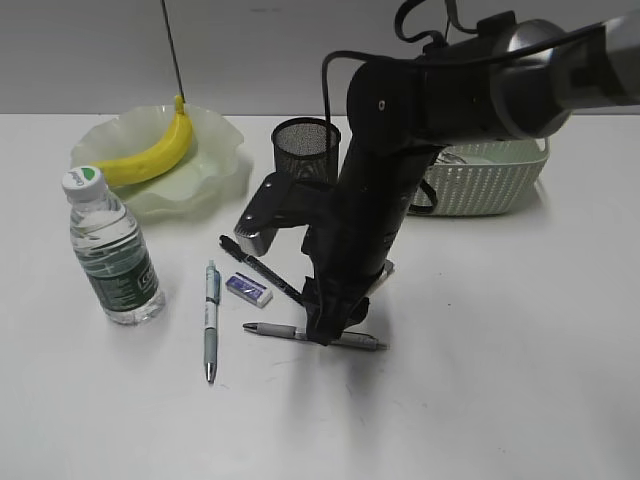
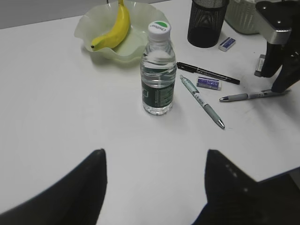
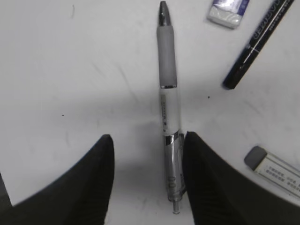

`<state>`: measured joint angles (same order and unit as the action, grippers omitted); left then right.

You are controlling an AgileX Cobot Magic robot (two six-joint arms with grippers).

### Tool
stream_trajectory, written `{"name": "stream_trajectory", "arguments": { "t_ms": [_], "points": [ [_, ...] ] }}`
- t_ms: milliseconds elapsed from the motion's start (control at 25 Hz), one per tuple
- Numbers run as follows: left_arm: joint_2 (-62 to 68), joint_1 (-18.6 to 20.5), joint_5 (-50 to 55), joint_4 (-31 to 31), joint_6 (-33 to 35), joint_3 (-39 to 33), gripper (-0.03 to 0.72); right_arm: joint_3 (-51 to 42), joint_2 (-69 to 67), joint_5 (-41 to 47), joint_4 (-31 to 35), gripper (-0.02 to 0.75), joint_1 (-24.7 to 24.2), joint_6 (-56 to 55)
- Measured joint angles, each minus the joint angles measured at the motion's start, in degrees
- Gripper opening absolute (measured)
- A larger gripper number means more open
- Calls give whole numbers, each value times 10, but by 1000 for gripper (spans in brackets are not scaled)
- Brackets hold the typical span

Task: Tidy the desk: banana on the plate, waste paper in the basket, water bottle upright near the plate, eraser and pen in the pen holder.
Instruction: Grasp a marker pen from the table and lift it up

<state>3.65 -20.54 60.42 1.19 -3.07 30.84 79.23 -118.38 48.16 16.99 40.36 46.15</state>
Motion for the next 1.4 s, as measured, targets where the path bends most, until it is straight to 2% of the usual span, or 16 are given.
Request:
{"name": "stream_trajectory", "arguments": {
  "t_ms": [120, 200, 320, 560, 680, 1160, 1400],
  "points": [
    [0, 0, 0, 0, 0, 0, 489, 1, -2, 1, 0, 383, 0, -11],
    [0, 0, 0, 0, 0, 0, 488, 12, -2, 11, 0, 383, 0, -55],
    [0, 0, 0, 0, 0, 0, 482, 45, -2, 44, -9, 383, 0, -189],
    [0, 0, 0, 0, 0, 0, 481, 107, -2, 106, -39, 383, 0, -529],
    [0, 0, 0, 0, 0, 0, 481, 112, -2, 110, -35, 383, 0, -605],
    [0, 0, 0, 0, 0, 0, 481, 112, -2, 109, -32, 377, 0, -572],
    [0, 0, 0, 0, 0, 0, 480, 112, -2, 28, -32, 374, 0, -467]
  ]
}}
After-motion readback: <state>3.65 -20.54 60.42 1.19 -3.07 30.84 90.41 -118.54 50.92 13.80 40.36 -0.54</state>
